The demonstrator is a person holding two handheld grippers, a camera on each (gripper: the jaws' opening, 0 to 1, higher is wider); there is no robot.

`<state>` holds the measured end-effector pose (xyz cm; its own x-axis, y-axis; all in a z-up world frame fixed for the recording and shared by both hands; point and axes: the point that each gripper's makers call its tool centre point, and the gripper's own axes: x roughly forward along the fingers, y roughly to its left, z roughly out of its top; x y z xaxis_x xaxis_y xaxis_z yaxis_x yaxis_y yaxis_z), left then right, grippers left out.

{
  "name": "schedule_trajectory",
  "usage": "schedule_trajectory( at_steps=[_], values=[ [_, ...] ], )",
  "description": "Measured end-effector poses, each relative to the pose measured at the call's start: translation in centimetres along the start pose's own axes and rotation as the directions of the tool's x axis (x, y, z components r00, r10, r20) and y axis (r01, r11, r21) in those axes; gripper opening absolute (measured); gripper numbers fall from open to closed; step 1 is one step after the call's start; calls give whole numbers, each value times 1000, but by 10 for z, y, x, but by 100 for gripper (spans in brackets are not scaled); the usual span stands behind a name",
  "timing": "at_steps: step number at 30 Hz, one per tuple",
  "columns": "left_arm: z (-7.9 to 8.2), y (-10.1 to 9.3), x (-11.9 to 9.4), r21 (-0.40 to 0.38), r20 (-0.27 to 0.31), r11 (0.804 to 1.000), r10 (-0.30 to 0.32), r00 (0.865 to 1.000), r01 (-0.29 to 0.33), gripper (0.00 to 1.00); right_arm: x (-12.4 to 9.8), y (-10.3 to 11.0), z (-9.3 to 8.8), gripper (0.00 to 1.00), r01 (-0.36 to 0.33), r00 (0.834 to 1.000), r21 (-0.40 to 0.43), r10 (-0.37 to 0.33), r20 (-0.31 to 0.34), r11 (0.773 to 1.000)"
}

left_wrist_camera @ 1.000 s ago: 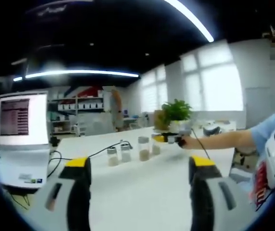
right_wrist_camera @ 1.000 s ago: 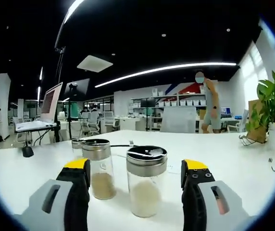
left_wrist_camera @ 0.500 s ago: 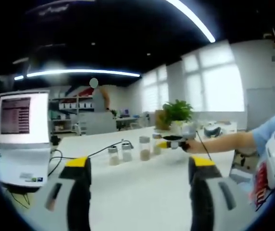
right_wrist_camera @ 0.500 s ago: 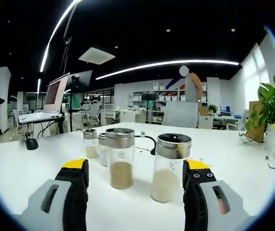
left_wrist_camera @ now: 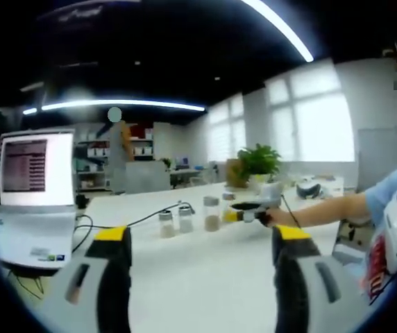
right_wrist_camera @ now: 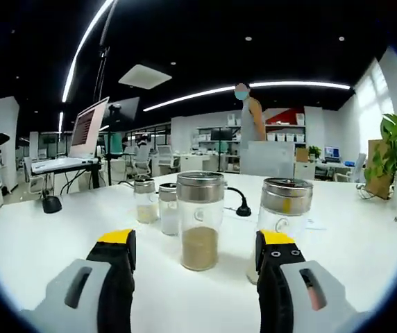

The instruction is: Rotate the seasoning bottle until the label or dispensing opening points toward the visible target arrow and the bottle remains upright within the marked orientation range

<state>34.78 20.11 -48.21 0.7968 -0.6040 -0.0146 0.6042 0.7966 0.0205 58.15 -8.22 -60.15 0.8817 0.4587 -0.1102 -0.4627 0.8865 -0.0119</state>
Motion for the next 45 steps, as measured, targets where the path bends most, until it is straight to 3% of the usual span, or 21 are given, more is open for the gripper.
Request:
schedule_trajectory(
  at_steps=[4, 16, 20, 26, 30, 36, 39, 45],
  values=[
    [-1, -1, 0, 0, -5, 1000, -6, 1000, 6, 88, 12, 4, -1, 72, 10, 1000, 33, -10, 0, 999],
    [-1, 1, 3, 0, -8, 1000, -3, 1000, 3, 88, 43, 2, 5, 70, 50, 998, 11, -50, 25, 999],
    [-3, -1, 6, 1, -18, 1000, -20, 1000, 20, 88, 54, -8, 5, 63, 73, 997, 3, -73, 29, 997],
    [-1, -4, 3, -13, -3, 999, -40, 999, 40, 88, 65, -14, 7, 61, 93, 995, 8, -93, 40, 996],
    [0, -2, 0, -10, 2, 1000, -22, 1000, 22, 88, 68, -14, 7, 53, 97, 994, 51, -100, 53, 994],
    [0, 3, -2, -20, 9, 1000, -5, 1000, 5, 87, 64, 0, 7, 44, 72, 996, 49, -75, 49, 996],
    [-1, 5, -2, -27, 7, 1000, -2, 1000, 3, 87, 65, -4, 6, 43, 90, 995, 35, -91, 42, 995],
    [-2, 5, -2, 2, -8, 1000, -8, 1000, 8, 87, 68, -5, 9, 43, 84, 992, 21, -85, 89, 996]
  ],
)
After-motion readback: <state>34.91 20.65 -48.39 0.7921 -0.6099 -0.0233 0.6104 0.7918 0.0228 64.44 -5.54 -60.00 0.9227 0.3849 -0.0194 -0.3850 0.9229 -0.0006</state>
